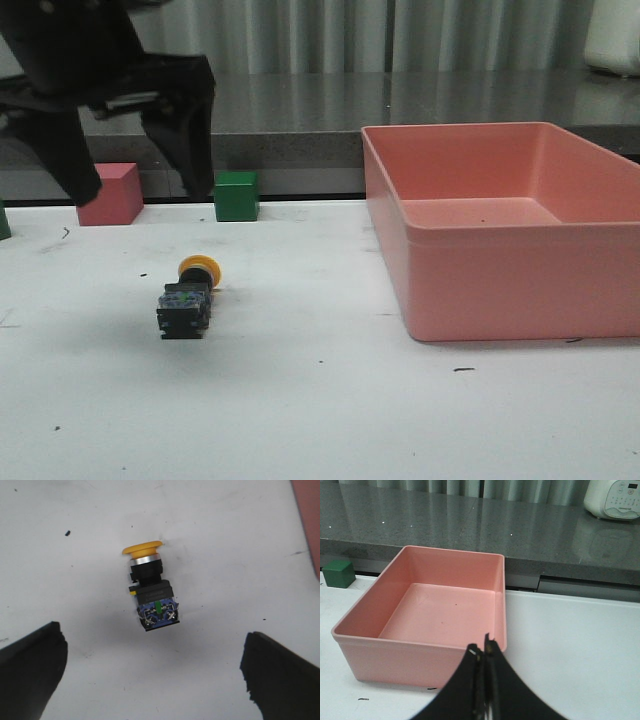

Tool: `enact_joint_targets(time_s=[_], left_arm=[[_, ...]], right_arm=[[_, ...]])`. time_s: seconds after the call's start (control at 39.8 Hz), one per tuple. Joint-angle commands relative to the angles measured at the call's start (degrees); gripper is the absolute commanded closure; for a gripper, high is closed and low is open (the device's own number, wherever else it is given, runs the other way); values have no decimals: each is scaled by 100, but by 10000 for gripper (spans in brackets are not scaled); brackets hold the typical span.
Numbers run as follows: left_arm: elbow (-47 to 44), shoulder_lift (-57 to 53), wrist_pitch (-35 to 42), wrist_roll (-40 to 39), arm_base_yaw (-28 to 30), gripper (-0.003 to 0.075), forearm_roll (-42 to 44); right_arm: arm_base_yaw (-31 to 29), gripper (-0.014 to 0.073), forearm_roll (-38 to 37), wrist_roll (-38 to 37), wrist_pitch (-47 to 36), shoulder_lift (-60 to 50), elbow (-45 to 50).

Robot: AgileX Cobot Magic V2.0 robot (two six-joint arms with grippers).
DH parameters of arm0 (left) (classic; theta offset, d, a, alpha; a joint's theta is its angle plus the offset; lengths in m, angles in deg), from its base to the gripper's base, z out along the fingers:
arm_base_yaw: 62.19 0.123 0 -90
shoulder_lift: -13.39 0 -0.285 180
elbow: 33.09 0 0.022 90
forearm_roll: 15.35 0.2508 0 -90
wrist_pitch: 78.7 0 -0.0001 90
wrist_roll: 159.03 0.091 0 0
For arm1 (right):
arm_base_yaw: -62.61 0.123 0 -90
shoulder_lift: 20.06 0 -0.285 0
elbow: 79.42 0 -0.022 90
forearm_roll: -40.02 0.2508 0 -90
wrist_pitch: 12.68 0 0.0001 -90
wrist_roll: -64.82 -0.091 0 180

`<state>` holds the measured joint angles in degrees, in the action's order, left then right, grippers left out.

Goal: Place and stand button with both arms
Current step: 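Lower the left gripper over the lying button and close on it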

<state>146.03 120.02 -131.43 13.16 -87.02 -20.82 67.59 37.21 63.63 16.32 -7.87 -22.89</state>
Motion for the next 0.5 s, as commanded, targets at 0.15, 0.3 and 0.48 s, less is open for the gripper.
enact_joint_targets(time_s=[0.15, 0.3, 0.48], left_arm=[[1195, 1002, -704, -242, -28, 48, -74], [1576, 1490, -789, -250, -28, 48, -74], [1881, 1843, -789, -256, -28, 48, -74]], right_arm=[[-39, 655, -81, 64, -504, 72, -132], [-39, 655, -81, 64, -504, 72, -132], [-39, 655, -81, 64, -504, 72, -132]])
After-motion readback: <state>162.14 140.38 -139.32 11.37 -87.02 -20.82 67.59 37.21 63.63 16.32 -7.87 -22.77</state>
